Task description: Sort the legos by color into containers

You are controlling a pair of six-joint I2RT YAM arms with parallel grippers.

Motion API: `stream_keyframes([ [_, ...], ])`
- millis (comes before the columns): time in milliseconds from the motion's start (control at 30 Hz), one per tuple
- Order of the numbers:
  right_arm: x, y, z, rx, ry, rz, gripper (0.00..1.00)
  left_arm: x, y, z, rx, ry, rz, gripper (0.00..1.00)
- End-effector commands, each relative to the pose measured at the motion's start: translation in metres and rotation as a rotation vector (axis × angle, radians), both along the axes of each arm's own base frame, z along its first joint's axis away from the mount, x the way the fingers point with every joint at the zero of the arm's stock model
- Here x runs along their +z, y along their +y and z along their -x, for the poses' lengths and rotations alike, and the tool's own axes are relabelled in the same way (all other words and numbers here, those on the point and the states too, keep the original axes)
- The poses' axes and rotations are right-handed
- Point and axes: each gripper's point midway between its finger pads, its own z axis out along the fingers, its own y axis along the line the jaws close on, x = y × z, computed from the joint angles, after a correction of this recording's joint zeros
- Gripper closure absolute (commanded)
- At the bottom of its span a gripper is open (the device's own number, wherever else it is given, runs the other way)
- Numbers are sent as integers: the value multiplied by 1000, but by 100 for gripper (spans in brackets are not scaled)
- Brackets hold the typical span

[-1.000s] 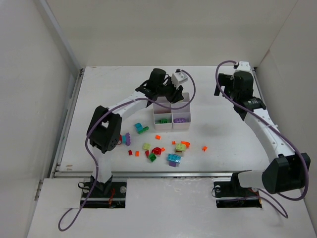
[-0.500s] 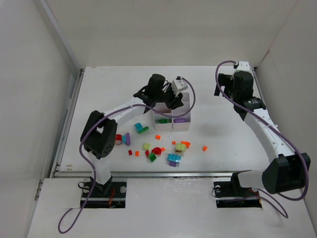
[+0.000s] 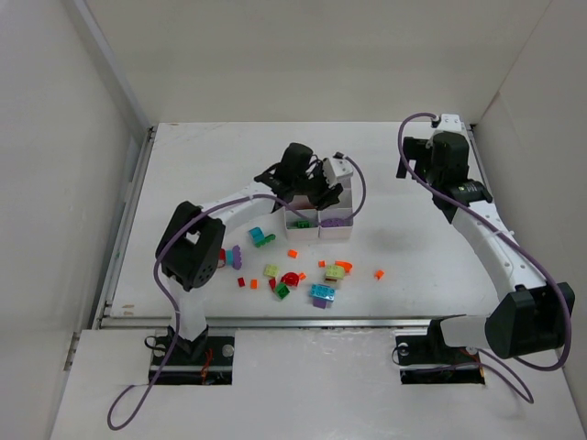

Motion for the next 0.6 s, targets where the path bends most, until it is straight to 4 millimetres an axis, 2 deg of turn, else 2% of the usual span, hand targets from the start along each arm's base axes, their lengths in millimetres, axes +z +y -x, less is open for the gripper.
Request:
stream_keyframes([
  [0, 23, 5, 1, 28, -75, -15, 0, 12, -1, 4, -21, -54, -6, 47],
  [33, 23, 5, 1, 28, -75, -15, 0, 27, -2, 3, -20, -83, 16, 43],
  [67, 23, 7, 1, 47, -73, -9, 0, 26, 0, 5, -20, -81, 14, 31],
  [133, 22, 12, 1, 81, -71, -12, 0, 34, 1, 6, -19, -99, 28, 22],
  [167, 22, 13, 1, 94, -70, -7, 0, 46, 0, 6, -19, -123, 46, 21],
  [233, 27, 16, 0, 115, -79, -7, 0, 50, 0, 6, -8, -119, 66, 21],
  [300, 35, 18, 1, 132, -97, -2, 0, 72, 0, 8, 4, -144, 114, 21],
  [333, 35, 29, 2, 164, -97, 8, 0, 76, 4, 8, 27, -127, 137, 21],
  [400, 56, 40, 2, 204, -149, 49, 0, 101, 11, 8, 49, -153, 184, 21],
  [433, 61, 46, 3, 214, -160, 72, 0, 110, 21, 1, 87, -158, 197, 21],
  [467, 76, 65, 5, 259, -199, 86, 0, 113, 30, -1, 133, -132, 213, 20],
  [500, 73, 75, 2, 291, -191, 130, 0, 129, 41, -2, 180, -151, 233, 20],
  [533, 75, 85, 1, 312, -194, 152, 0, 136, 62, -17, 295, -171, 223, 20],
  [567, 77, 107, 3, 364, -199, 164, 0, 131, 76, -19, 362, -161, 207, 20],
])
